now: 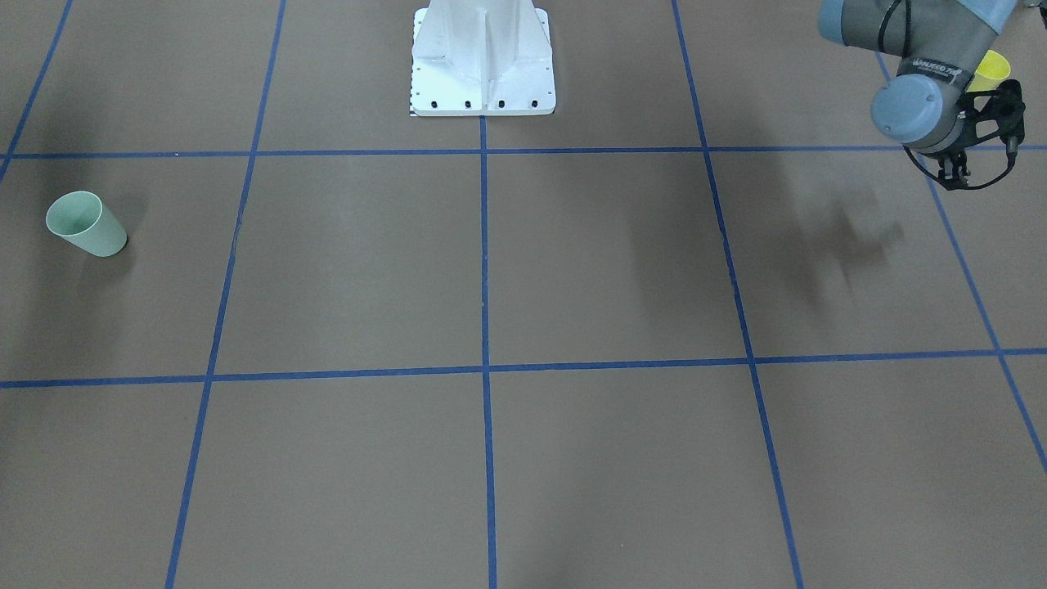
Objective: Transfer and stack yellow cup on green cup
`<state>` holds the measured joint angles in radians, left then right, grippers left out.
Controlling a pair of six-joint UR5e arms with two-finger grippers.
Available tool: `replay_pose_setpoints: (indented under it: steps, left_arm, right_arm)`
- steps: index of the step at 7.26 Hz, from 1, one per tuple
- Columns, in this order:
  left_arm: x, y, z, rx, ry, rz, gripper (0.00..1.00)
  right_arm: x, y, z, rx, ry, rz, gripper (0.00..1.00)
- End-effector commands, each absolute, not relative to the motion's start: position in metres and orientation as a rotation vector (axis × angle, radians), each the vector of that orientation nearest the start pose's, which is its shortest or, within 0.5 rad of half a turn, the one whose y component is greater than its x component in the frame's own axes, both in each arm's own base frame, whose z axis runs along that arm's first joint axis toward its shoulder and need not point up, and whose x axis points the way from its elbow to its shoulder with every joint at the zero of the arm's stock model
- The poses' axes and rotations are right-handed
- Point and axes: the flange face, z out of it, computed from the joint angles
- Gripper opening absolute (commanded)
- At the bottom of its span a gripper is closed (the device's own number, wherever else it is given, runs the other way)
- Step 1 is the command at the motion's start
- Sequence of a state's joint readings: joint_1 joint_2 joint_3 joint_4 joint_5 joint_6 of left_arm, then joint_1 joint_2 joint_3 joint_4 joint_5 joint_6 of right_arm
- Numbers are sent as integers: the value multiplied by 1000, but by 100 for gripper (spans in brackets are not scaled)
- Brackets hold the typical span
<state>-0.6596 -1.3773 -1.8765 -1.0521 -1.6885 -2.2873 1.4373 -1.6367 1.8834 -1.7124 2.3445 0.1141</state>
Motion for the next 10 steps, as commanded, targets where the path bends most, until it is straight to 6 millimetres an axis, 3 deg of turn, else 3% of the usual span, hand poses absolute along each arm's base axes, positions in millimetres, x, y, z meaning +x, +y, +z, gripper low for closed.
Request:
replay_pose_setpoints:
  steps: [1, 4, 6, 7, 8, 9, 10]
  left_arm:
    - [205, -278, 717, -85, -689, -1532, 100]
    - [212, -245, 752, -65, -832, -1651, 100]
    - [217, -239, 775, -60, -811, -1682, 100]
    - [217, -232, 804, -46, -808, -1680, 100]
    - [213, -228, 815, -43, -809, -1674, 100]
    - [195, -217, 824, -28, -840, -1672, 100]
    - [194, -211, 826, -27, -855, -1699, 100]
  right_arm:
    - [-3, -464, 550, 5, -775, -73, 100]
    - [-4, -458, 549, 6, -772, -79, 100]
    - [-7, -459, 550, 7, -756, -86, 100]
    - [-7, -459, 549, 9, -753, -89, 100]
    - [-9, -459, 548, 10, -744, -96, 100]
    - [-10, -458, 545, 15, -745, -98, 100]
    - [-11, -454, 538, 24, -748, -106, 100]
